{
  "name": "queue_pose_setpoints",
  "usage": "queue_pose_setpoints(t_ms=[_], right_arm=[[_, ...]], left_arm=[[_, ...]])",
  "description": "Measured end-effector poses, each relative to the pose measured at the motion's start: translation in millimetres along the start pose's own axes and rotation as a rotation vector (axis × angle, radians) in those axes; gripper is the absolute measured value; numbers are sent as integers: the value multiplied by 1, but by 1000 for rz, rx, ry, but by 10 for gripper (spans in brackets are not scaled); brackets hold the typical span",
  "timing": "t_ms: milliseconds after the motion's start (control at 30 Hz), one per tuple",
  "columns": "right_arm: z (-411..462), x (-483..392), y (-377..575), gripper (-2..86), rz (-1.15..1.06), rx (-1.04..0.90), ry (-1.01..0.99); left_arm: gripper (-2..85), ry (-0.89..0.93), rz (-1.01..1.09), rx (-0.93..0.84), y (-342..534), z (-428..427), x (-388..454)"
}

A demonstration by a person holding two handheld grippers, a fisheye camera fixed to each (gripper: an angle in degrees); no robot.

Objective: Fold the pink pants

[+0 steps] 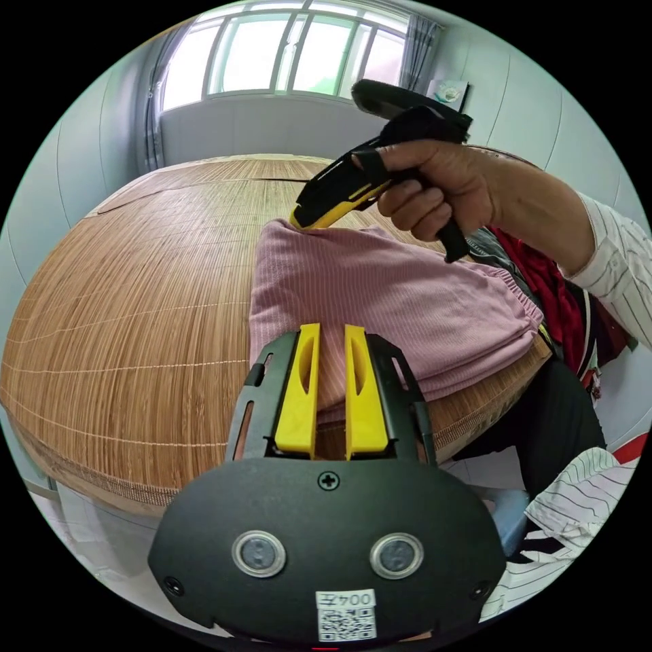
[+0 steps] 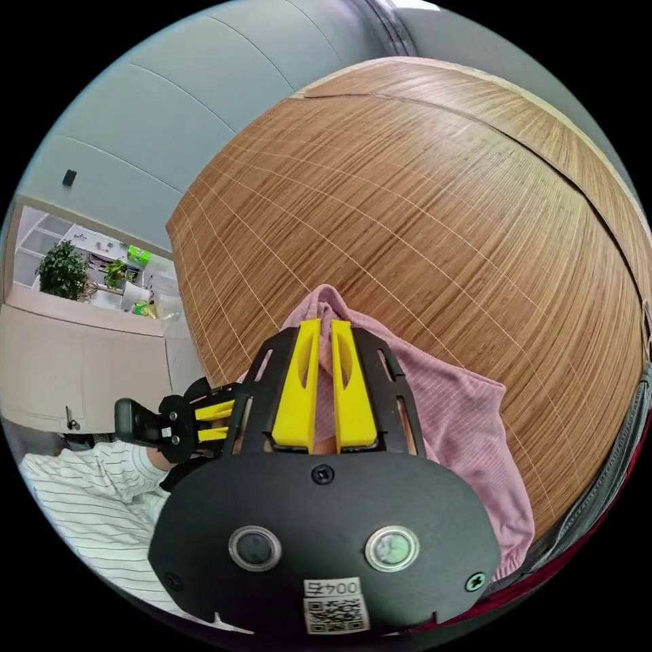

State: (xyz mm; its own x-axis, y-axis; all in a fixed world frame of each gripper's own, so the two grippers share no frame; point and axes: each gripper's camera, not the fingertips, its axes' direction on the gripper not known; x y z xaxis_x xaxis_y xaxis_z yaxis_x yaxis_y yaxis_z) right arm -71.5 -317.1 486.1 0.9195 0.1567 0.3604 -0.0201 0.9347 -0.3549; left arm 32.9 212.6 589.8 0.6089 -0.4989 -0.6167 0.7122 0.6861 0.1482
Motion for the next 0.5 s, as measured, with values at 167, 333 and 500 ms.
queue_pose_setpoints(t_ms=[167,333,500], right_arm=[[10,-23,27,42,-173,133,191],[-20,49,-5,96,62,142,-89],[-22,143,-41,111,327,49,-600]], left_arm=[[38,-5,4,3,-1,0,6],[36,-1,2,4,-3,0,9],[37,9,-1,7,-6,0,10]])
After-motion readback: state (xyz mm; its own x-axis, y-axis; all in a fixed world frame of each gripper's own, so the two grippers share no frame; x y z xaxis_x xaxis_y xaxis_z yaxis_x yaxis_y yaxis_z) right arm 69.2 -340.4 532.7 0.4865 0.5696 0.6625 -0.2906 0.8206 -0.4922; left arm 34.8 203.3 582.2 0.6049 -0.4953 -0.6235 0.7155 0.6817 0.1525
